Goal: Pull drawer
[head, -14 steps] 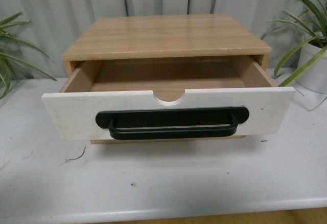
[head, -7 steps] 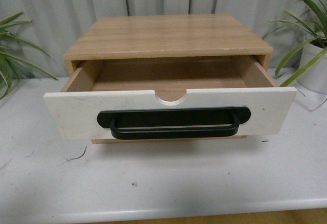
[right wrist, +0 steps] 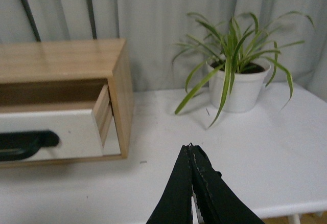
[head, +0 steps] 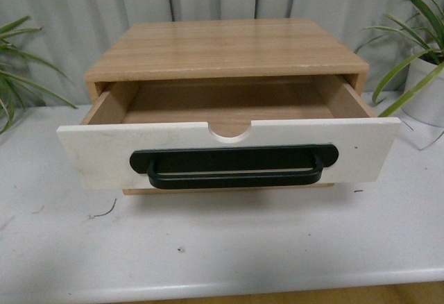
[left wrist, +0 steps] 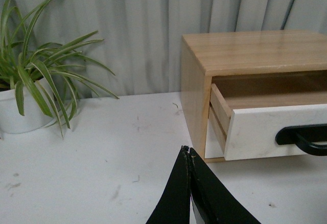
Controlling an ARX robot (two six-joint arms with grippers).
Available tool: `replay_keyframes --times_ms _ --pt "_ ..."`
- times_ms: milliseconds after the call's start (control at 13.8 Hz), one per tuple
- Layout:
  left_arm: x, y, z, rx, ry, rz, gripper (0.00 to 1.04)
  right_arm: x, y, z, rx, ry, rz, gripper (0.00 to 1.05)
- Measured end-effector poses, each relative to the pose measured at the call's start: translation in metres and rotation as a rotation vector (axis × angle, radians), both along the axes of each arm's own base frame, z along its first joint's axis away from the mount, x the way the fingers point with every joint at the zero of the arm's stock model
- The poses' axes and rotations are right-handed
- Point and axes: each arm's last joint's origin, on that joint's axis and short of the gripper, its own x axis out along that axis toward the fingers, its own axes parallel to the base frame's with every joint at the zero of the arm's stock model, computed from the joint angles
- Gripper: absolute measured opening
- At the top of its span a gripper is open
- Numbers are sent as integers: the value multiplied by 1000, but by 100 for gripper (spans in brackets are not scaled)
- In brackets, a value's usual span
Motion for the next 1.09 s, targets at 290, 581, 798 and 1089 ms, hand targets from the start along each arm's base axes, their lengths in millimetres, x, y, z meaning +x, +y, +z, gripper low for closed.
replay_keyframes --times_ms 290,581,798,1089 --pt "0 0 0 0 0 -1 2 0 0 -3 0 23 -1 2" --pt "0 0 0 -1 0 -1 35 0 0 -3 0 23 -1 35" --pt "0 0 0 -1 0 -1 79 0 0 -3 0 23 -1 78" --pt "0 0 0 0 0 -1 98 0 0 -3 0 23 -1 98"
